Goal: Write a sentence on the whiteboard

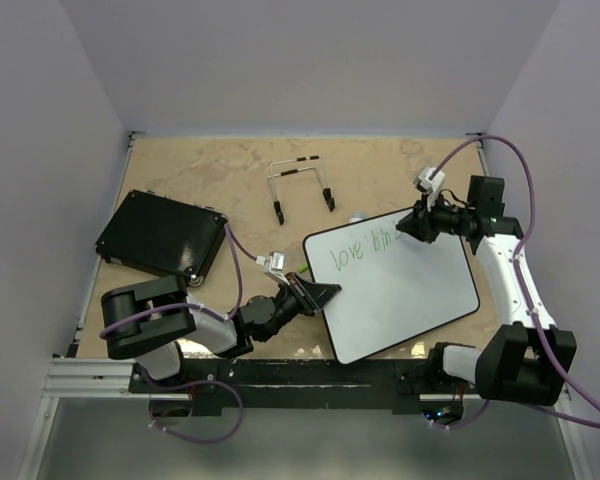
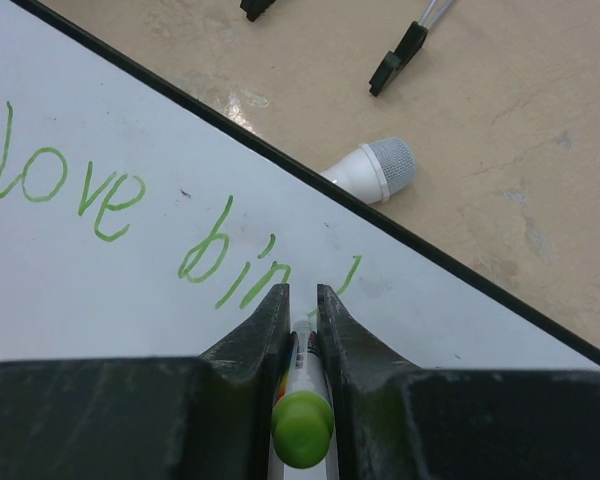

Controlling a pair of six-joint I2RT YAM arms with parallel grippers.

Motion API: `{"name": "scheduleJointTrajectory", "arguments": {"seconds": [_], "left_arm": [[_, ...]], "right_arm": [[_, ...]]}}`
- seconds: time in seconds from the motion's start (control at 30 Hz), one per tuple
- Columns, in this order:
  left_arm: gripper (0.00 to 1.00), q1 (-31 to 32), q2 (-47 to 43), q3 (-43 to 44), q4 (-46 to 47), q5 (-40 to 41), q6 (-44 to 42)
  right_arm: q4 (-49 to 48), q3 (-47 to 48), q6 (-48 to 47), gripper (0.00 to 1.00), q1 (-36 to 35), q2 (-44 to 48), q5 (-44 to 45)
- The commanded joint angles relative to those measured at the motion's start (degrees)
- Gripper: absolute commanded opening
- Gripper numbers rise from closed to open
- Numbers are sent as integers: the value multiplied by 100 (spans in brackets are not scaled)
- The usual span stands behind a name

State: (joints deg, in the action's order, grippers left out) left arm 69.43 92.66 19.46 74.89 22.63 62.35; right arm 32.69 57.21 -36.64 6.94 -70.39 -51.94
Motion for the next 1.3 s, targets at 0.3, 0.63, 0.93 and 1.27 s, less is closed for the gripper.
{"name": "scheduleJointTrajectory", "arguments": {"seconds": [0.3, 0.63, 0.93, 1.27], "left_arm": [[0, -8, -73, -118, 1265, -22, -689], [0, -8, -38, -83, 1265, -40, -698], [0, 0, -29, -39, 1229, -57, -706], [0, -8, -47, -30, 1194, -57, -715]], "right_arm": [[-508, 44, 421, 0, 27, 61, 9], [-702, 159, 597, 0, 35, -133, -88], [-755, 141, 658, 0, 27, -115, -325], [-379, 167, 396, 0, 18, -150, -536]]}}
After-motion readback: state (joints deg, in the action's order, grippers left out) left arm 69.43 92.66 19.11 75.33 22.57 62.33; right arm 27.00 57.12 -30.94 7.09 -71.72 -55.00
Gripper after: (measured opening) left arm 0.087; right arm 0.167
